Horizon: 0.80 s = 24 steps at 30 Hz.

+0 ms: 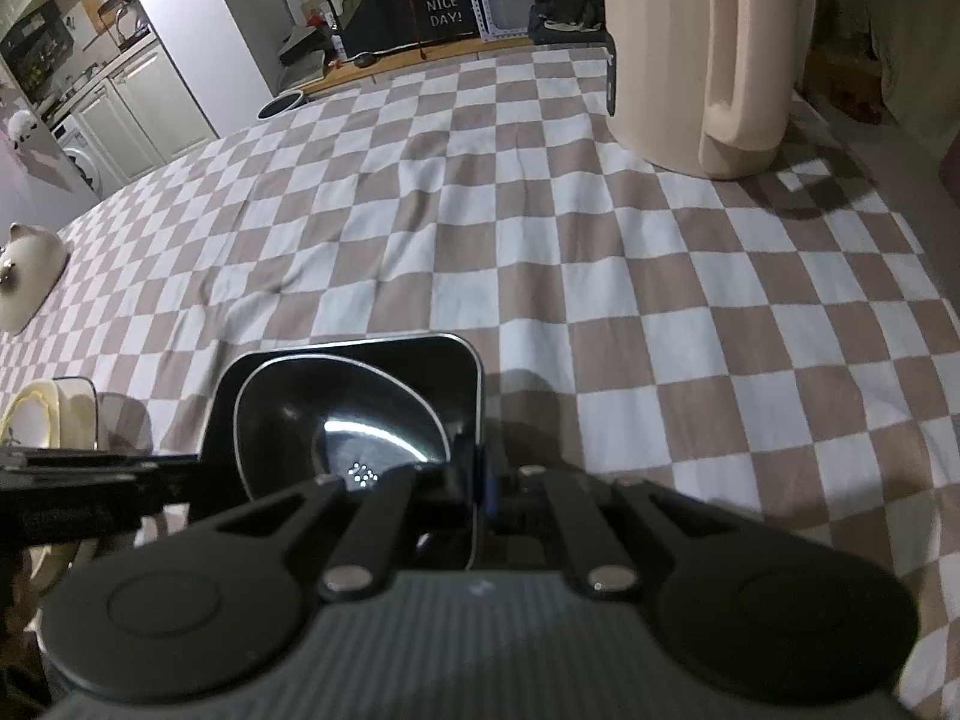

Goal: Organize plates and bowls
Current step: 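Close both tools on the rim of the steel pan holding the bowl, then lift and carry the pan with the bowl over the stacked dishes with both tools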

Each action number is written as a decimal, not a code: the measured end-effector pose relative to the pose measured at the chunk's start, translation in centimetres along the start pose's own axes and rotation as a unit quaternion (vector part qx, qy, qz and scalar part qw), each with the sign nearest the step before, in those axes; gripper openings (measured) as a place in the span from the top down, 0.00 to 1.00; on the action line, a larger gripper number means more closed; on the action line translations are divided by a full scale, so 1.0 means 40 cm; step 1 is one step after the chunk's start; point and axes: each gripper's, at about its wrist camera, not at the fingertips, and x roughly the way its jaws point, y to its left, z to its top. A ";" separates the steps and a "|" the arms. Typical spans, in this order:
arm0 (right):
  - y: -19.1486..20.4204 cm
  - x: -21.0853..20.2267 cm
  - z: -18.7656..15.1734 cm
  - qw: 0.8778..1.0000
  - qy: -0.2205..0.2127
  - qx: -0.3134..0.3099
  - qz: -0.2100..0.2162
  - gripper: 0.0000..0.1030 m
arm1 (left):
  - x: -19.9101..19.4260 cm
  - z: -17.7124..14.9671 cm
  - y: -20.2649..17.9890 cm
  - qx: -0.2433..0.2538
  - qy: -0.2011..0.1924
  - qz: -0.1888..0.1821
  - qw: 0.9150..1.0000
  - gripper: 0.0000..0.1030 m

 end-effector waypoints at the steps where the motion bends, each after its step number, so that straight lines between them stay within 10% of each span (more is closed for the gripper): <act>1: -0.001 0.000 0.001 1.000 0.001 0.001 0.001 0.96 | -0.001 0.001 0.000 -0.001 -0.001 -0.001 1.000 0.92; 24: 0.017 -0.111 0.016 0.999 -0.033 0.006 0.015 0.95 | -0.158 0.009 0.019 -0.016 -0.078 -0.051 0.996 0.92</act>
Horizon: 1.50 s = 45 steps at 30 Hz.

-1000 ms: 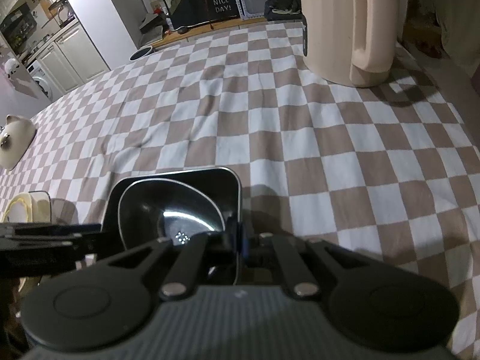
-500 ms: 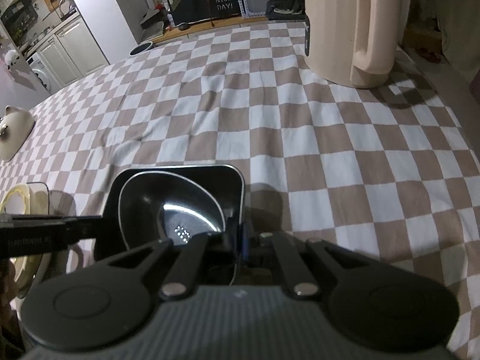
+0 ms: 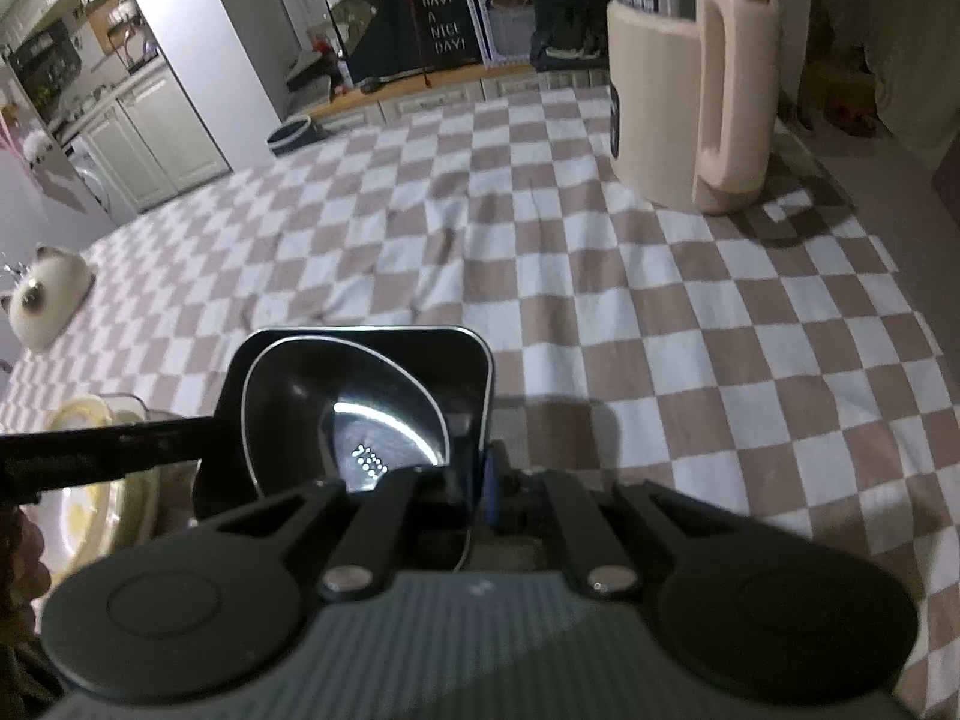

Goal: Organize plates and bowls
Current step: 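Lift and carry the pan with the bowl over the stacked dishes with both tools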

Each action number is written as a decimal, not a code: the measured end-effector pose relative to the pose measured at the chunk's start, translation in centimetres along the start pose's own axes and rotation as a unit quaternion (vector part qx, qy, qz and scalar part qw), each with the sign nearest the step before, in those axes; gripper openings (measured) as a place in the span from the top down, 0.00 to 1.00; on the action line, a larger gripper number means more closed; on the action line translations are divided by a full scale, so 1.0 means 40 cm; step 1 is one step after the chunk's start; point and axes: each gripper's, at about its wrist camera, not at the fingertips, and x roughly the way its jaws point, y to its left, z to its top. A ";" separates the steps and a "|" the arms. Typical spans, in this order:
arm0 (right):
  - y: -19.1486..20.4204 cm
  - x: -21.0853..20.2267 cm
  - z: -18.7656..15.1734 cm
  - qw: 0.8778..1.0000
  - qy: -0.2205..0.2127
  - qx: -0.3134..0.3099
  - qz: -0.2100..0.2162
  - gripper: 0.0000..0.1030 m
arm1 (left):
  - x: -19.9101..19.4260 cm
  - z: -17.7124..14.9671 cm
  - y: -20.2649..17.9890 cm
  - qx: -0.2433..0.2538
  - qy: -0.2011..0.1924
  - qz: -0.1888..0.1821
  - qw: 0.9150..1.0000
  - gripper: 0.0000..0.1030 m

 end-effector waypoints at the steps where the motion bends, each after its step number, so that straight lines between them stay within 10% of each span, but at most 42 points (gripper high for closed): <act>1: 0.007 -0.011 0.002 1.000 -0.007 0.002 0.003 0.95 | -0.013 0.002 0.002 -0.001 -0.006 -0.003 1.000 0.92; 20: 0.208 -0.087 -0.001 0.994 -0.068 0.033 0.083 0.94 | -0.315 -0.004 0.121 -0.035 -0.119 0.008 0.992 0.92; 45: 0.485 0.035 -0.017 0.987 -0.019 -0.022 0.160 0.91 | -0.553 -0.091 0.420 -0.127 -0.161 0.081 0.975 0.91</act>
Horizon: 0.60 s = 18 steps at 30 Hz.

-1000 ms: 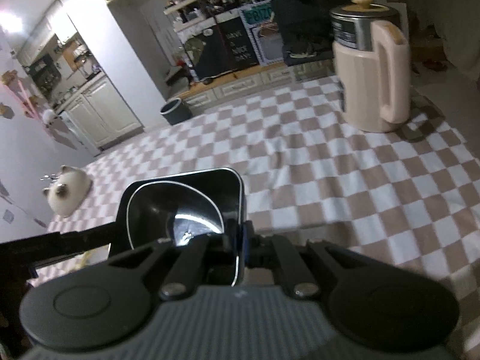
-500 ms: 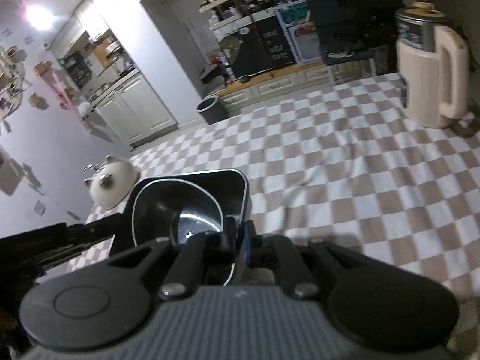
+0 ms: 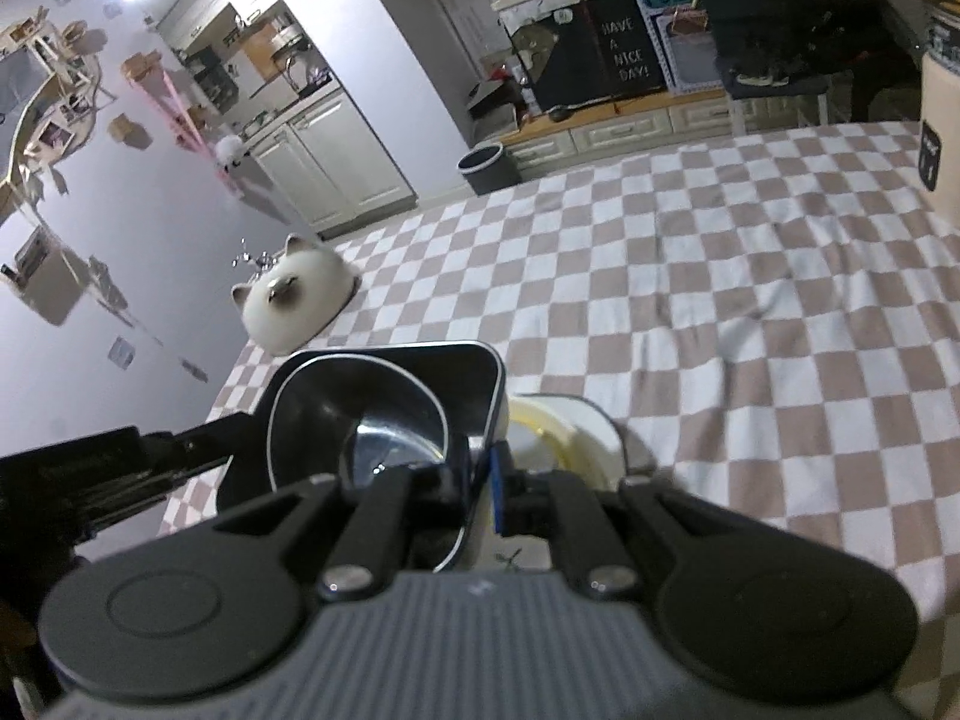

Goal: Organize plates and bowls
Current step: 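Lift and carry the pan with the bowl over the stacked dishes with both tools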

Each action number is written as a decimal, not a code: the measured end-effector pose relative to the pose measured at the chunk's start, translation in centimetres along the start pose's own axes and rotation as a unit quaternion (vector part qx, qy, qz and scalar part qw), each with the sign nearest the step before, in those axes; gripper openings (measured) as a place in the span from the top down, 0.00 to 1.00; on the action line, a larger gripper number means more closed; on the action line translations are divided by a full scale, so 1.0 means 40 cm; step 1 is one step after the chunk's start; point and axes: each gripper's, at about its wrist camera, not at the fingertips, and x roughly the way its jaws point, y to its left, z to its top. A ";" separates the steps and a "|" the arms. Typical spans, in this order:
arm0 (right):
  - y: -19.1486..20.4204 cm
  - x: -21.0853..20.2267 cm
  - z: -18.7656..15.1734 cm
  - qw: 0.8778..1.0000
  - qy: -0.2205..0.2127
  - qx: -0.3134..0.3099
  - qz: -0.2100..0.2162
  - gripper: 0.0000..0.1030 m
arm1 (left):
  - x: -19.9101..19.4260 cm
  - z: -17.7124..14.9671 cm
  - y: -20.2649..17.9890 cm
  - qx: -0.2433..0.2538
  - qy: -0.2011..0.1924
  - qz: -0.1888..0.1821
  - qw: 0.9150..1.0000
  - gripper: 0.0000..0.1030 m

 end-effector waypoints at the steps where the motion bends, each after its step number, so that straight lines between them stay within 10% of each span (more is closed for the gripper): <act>1: 0.001 0.000 -0.001 1.000 0.003 -0.002 -0.003 0.91 | 0.006 -0.004 0.008 -0.006 0.003 -0.001 1.000 0.91; 18: 0.017 0.060 -0.014 0.997 0.042 -0.010 -0.060 0.91 | 0.115 -0.022 0.025 0.003 0.076 0.043 0.996 0.90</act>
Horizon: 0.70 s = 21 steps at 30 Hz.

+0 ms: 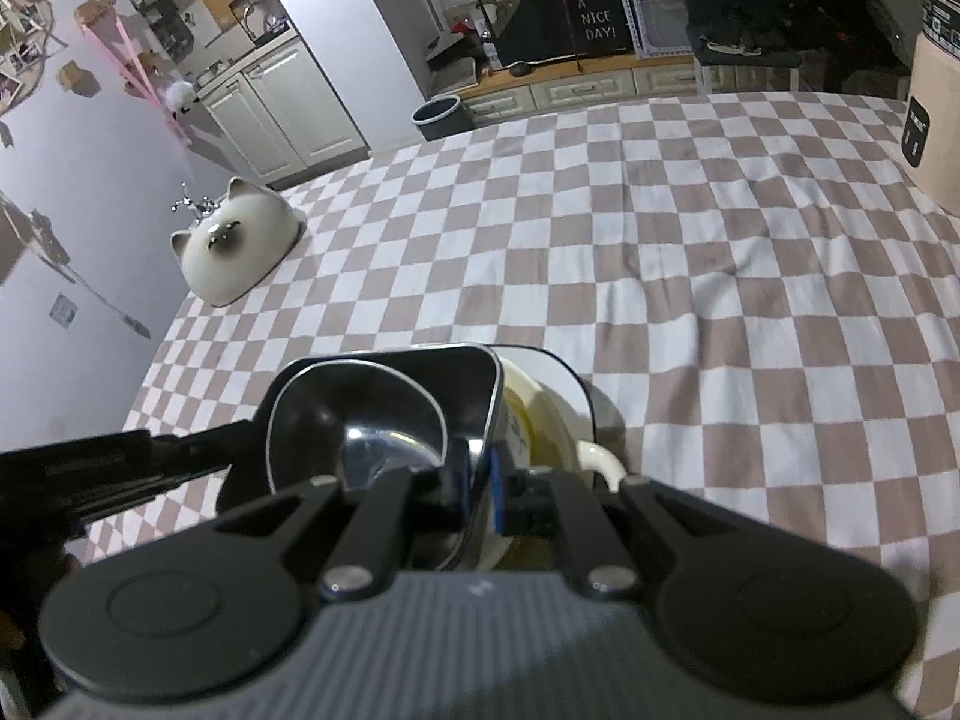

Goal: Organize plates and bowls
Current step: 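Lift and carry the pan with the bowl over the stacked dishes with both tools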

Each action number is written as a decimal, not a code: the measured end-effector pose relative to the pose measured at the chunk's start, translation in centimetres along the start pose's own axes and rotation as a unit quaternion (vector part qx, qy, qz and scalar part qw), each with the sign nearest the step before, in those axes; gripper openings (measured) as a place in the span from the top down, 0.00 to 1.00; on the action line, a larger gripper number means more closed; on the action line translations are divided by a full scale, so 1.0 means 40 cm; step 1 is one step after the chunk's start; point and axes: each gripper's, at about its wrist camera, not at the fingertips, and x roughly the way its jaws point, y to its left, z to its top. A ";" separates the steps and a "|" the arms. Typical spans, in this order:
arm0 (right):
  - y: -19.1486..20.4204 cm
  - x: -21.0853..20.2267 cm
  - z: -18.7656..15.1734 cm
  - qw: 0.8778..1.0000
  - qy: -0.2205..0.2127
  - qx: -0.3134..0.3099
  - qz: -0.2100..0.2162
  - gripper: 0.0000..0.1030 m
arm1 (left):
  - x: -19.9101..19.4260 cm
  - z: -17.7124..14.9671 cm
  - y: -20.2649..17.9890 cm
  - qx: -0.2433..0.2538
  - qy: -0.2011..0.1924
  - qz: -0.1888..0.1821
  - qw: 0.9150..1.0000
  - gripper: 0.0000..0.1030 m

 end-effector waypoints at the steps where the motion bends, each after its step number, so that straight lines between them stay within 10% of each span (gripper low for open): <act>1: 0.005 0.007 0.002 1.000 0.001 -0.001 -0.002 0.91 | 0.005 0.000 0.001 0.002 0.003 0.002 1.000 0.89; 21: 0.009 0.046 0.014 1.000 0.013 -0.017 -0.016 0.90 | 0.057 0.006 -0.008 0.024 0.024 0.035 0.999 0.89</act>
